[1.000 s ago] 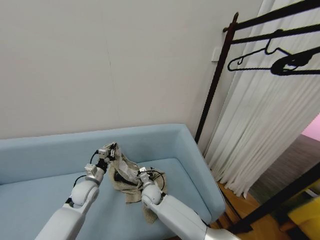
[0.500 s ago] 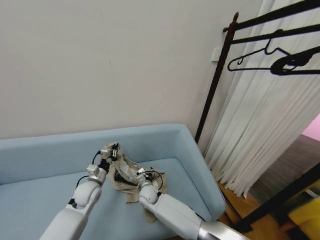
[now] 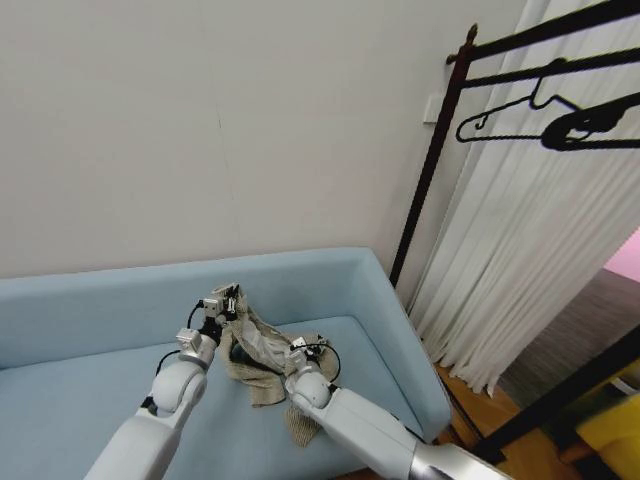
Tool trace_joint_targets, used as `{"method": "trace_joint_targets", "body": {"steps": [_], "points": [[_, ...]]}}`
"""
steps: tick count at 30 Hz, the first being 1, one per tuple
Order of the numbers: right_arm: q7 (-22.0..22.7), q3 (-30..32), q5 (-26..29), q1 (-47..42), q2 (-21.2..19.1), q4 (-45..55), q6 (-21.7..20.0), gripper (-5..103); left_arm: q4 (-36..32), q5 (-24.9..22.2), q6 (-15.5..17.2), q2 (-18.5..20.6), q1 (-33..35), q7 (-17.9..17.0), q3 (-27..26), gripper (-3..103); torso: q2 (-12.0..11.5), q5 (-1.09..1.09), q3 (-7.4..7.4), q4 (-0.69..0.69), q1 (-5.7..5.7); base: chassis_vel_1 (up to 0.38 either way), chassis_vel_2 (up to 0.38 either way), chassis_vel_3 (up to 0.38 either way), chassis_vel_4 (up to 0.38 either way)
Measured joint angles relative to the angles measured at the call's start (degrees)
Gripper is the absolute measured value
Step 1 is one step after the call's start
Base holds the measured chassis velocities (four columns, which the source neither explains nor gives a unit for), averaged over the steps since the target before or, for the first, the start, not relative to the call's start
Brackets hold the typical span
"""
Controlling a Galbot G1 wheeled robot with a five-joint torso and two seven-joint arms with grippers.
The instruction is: Pick up the clothes from the sofa and hang them on the clothes hanger.
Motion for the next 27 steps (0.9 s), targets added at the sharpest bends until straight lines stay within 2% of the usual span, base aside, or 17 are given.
{"method": "trace_joint_targets", "body": {"steps": [1,2,5,6,7,8,10,11,14,15,18,20,22,23,25,27], "points": [[-0.24,0.37,0.00,-0.04,0.19,-0.21,0.42,90,-0.13,0.03,0.00,-0.05,0.23,0.01,0.00,2,0.00,0.00,0.00,0.00,0.00,0.000,0.000,0.000,0.000],[-0.24,0.37,0.00,-0.04,0.19,-0.21,0.42,90,-0.13,0.03,0.00,-0.05,0.23,0.01,0.00,2,0.00,0.00,0.00,0.00,0.00,0.000,0.000,0.000,0.000],[-1.43,1.46,0.01,-0.27,0.54,-0.82,1.44,74,-0.57,0.15,0.00,-0.10,1.18,0.05,-0.12,2,0.00,0.00,0.00,0.01,0.00,0.000,0.000,0.000,0.000],[-1.84,1.75,0.01,-0.30,0.54,-0.95,1.65,74,-0.71,0.19,-0.01,-0.13,1.48,0.08,-0.14,2,0.00,-0.01,0.00,0.01,0.00,0.000,0.000,0.000,0.000],[-2.00,1.89,0.01,-0.32,0.54,-0.99,1.72,69,-0.79,0.22,-0.01,-0.16,1.64,0.09,-0.16,2,0.00,-0.01,0.00,0.00,0.00,0.000,0.000,0.000,0.000],[-2.00,1.89,0.01,-0.32,0.54,-0.99,1.72,69,-0.79,0.22,-0.01,-0.16,1.64,0.09,-0.16,2,0.00,-0.01,0.00,0.00,0.00,0.000,0.000,0.000,0.000],[-2.43,2.36,0.01,-0.37,0.57,-1.16,2.08,58,-1.07,0.31,-0.06,-0.23,2.06,0.16,-0.16,2,0.00,-0.01,0.00,0.00,0.00,0.000,0.000,0.000,0.000],[-2.54,2.50,0.01,-0.36,0.57,-1.23,2.22,58,-1.16,0.32,-0.08,-0.24,2.15,0.17,-0.16,2,0.00,-0.01,0.00,0.00,0.00,0.000,0.000,0.000,0.000],[-2.80,2.89,0.05,-0.26,0.46,-1.55,2.72,42,-1.53,0.32,-0.11,-0.24,2.20,0.18,-0.23,2,0.00,-0.01,0.00,0.00,0.00,0.000,0.000,0.000,0.000],[-2.80,2.89,0.05,-0.26,0.46,-1.55,2.72,42,-1.53,0.32,-0.11,-0.24,2.20,0.18,-0.23,2,0.00,-0.01,0.00,0.00,0.00,0.000,0.000,0.000,0.000],[-2.98,3.29,0.02,-0.23,0.13,-1.82,3.43,26,-1.93,0.31,-0.12,-0.33,2.50,0.18,-0.37,2,0.00,0.00,0.00,0.00,0.00,0.000,0.000,0.000,0.000],[-3.03,3.38,0.01,-0.23,0.00,-1.88,3.60,26,-2.04,0.31,-0.13,-0.37,2.69,0.18,-0.40,2,0.00,-0.01,0.00,0.00,0.00,0.000,0.000,0.000,0.000],[-3.25,3.68,-0.04,-0.22,-0.38,-2.03,3.92,15,-2.25,0.33,-0.17,-0.45,3.19,0.18,-0.51,2,0.00,-0.01,0.00,0.00,0.00,0.000,0.000,0.000,0.000],[-3.34,3.81,-0.06,-0.23,-0.52,-2.08,4.01,15,-2.32,0.38,-0.21,-0.49,3.39,0.18,-0.54,2,0.00,-0.01,0.00,0.00,0.00,0.000,0.000,0.000,0.000],[-3.60,4.25,-0.20,-0.35,-0.94,-2.20,4.37,4,-2.51,0.54,-0.29,-0.63,3.81,0.18,-0.58,2,0.00,-0.01,0.00,0.00,0.00,0.000,0.000,0.000,0.000],[-3.72,4.49,-0.28,-0.48,-1.07,-2.20,4.51,2,-2.56,0.62,-0.32,-0.71,3.93,0.18,-0.58,2,0.00,0.00,0.00,0.00,0.00,0.000,0.000,0.000,0.000]]}}
